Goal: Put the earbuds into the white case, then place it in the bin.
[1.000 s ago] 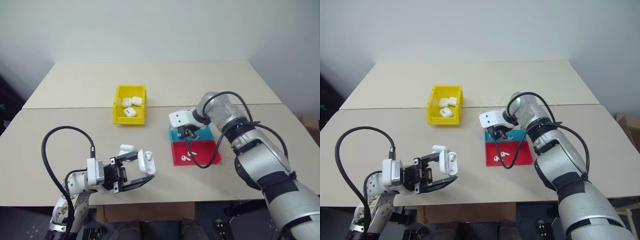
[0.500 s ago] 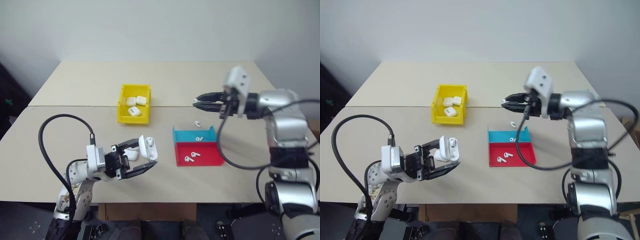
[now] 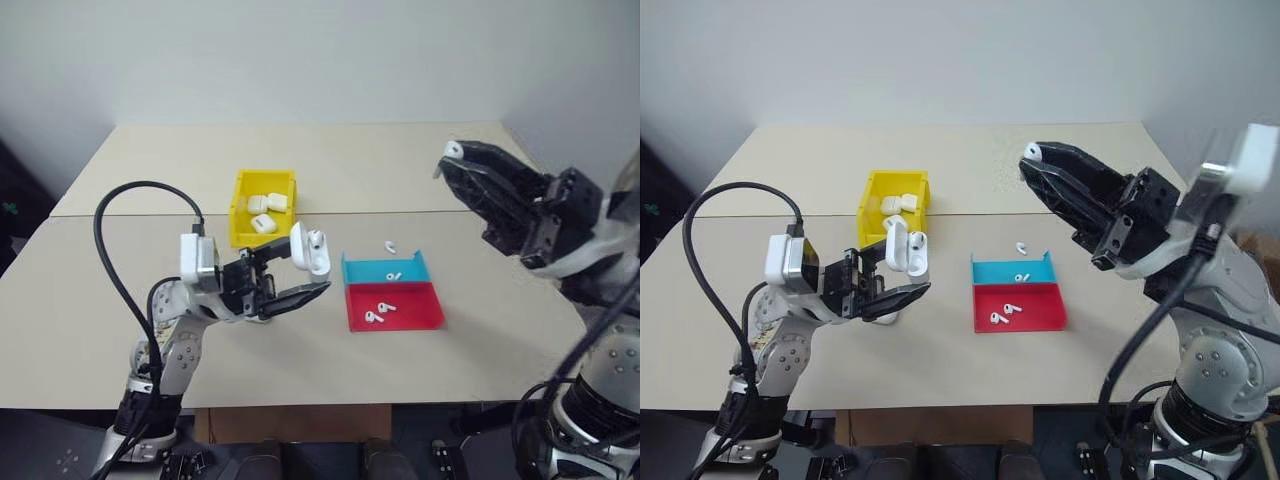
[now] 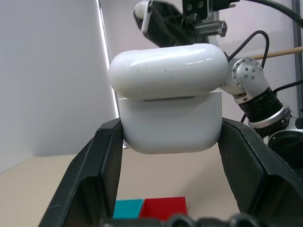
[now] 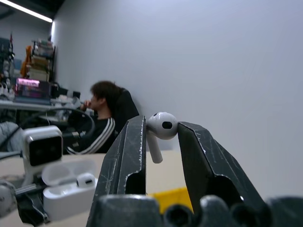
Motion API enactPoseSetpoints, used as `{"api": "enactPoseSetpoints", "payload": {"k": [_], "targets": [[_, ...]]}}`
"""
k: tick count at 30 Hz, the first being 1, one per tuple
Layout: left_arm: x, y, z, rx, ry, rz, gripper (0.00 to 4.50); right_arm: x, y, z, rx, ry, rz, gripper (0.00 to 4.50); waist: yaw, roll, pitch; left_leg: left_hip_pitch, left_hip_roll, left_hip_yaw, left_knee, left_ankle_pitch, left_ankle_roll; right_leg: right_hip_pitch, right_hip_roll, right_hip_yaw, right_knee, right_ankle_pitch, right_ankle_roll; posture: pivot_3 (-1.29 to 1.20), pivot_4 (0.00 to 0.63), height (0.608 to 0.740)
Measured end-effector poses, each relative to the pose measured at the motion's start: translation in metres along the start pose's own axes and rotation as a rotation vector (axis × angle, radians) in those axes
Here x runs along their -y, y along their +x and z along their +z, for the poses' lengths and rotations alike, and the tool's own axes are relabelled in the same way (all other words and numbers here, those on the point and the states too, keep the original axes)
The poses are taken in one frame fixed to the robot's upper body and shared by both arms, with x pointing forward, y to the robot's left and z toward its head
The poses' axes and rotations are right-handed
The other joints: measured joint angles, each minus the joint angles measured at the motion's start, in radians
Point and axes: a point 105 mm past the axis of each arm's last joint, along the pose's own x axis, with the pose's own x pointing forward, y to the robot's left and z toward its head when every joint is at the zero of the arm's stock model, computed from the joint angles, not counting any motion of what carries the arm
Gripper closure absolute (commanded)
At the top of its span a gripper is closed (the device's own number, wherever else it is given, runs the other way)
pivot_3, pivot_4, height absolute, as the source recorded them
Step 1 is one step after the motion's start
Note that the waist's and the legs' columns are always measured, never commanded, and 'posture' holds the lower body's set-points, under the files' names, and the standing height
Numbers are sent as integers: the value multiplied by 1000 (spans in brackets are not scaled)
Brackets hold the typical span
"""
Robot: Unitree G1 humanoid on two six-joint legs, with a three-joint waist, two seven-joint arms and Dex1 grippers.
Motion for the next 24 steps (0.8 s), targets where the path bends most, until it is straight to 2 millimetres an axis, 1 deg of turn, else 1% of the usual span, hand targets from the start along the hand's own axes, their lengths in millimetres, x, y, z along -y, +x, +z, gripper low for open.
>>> {"api": "enactPoseSetpoints", "payload": {"k": [4,8,11,16,18,24], "targets": [[2,5,-1,14,-26,-19,1738,-15,0,-12,-20,81,46,3228,1,0,0,0,0,0,0,0,0,1,0,0,-1,0,0,0,150,740],[4,13,0,22,-30,-65,1738,-22,5,-13,-8,111,87,3228,-1,0,0,0,0,0,0,0,0,1,0,0,-1,0,0,0,150,740],[5,14,2,27,-24,-86,1738,-29,9,-19,-23,140,125,3228,-2,0,0,0,0,0,0,0,0,1,0,0,-1,0,0,0,150,740],[6,20,4,56,-14,-116,1738,-37,15,-25,-28,185,168,3228,2,0,0,0,0,0,0,0,0,2,0,-1,-2,0,0,0,150,740],[5,21,1,64,-7,-118,1738,-40,15,-29,-43,210,198,3228,2,0,0,0,0,-1,0,0,0,3,0,-1,-3,0,0,0,150,740],[7,22,-4,53,-9,-132,1738,-43,13,-28,-43,275,234,3228,2,0,0,0,0,-2,0,0,0,5,0,-3,-5,0,0,0,150,740]]}}
